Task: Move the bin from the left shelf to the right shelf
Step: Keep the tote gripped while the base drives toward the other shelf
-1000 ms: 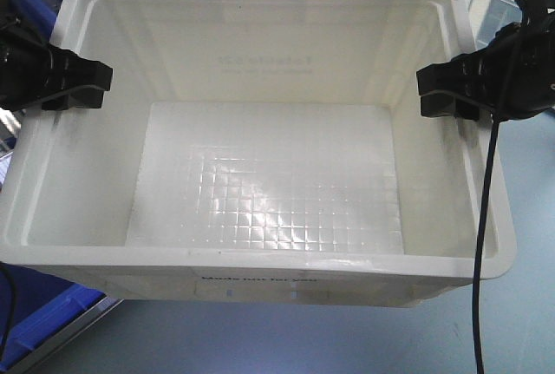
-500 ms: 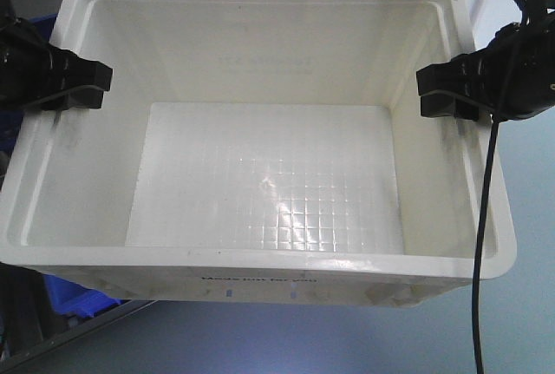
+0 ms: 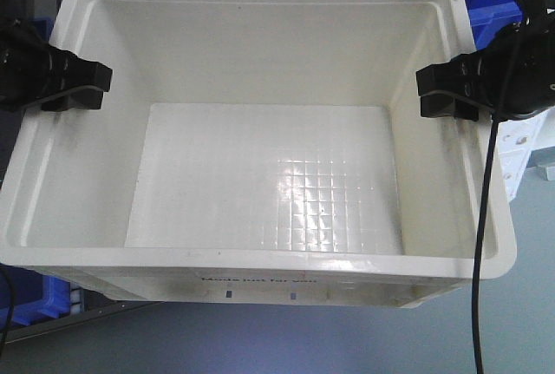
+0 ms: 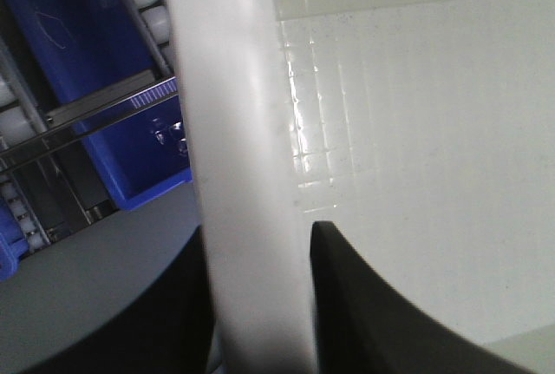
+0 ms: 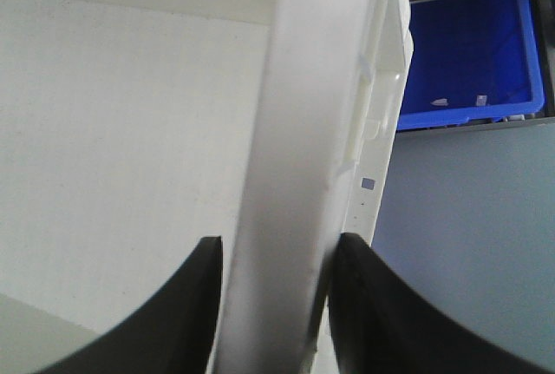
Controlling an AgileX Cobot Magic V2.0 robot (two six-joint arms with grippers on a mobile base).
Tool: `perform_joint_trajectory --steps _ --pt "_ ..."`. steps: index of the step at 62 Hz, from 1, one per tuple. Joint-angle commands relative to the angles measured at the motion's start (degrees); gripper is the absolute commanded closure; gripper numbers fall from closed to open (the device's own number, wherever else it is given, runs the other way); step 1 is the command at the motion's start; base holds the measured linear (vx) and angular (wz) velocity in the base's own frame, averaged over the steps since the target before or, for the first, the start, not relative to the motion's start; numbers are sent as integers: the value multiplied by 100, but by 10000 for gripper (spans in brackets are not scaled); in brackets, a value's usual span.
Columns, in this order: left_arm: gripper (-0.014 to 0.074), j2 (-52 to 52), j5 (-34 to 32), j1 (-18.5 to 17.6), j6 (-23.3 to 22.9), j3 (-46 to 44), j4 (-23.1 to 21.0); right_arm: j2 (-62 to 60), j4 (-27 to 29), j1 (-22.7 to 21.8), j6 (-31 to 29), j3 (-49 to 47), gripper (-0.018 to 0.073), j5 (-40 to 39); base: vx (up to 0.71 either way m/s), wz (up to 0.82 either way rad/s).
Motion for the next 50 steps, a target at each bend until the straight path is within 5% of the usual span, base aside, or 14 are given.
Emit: perform_joint_trajectory --steps 1,50 --pt "604 -253 -393 18 188 -202 -21 -264 41 -13 -352 -233 564 -427 4 33" --pt "604 -253 -393 18 188 -202 -21 -264 41 -13 -352 -233 564 -422 7 26"
